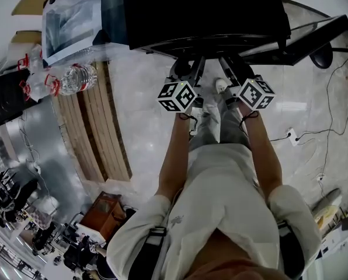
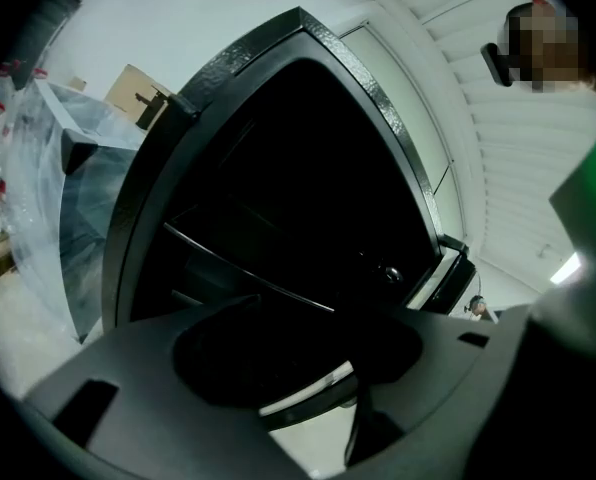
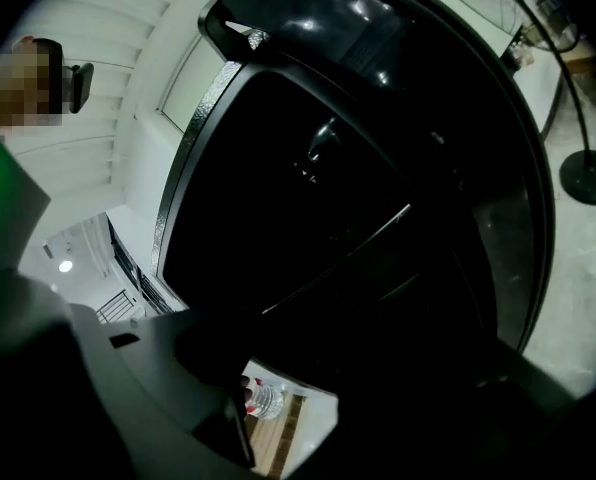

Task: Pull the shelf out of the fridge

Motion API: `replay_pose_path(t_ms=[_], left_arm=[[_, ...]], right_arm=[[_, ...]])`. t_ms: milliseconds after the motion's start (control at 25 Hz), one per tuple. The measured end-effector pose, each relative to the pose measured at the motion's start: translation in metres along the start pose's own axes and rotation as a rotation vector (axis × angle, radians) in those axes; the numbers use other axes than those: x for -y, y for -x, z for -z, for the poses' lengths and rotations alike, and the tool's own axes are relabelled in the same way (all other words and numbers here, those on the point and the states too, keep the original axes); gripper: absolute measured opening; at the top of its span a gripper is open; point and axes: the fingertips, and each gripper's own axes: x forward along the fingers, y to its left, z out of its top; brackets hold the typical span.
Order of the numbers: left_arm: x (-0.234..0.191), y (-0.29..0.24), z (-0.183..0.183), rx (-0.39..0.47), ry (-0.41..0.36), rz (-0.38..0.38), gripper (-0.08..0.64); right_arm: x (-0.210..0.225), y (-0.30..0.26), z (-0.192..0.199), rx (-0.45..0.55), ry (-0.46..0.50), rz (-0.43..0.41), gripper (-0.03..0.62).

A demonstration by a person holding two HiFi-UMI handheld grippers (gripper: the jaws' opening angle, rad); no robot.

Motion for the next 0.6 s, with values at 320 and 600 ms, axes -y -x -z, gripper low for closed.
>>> replay_pose_path(t_ms=[320,600], left_arm=[[-0.010,-0.012,0.000,0.024,0.056,-0.012,0.241],[-0.016,-0.020,-0.008,0.062,0.085,-0.018,0.248]], right_arm=[[0.013,-0.015,-0.007,0.039,-0.102,-0.023,0.253],[0.021,-0.023,-0.012,0.071,-0.154,-0.025,0.262]])
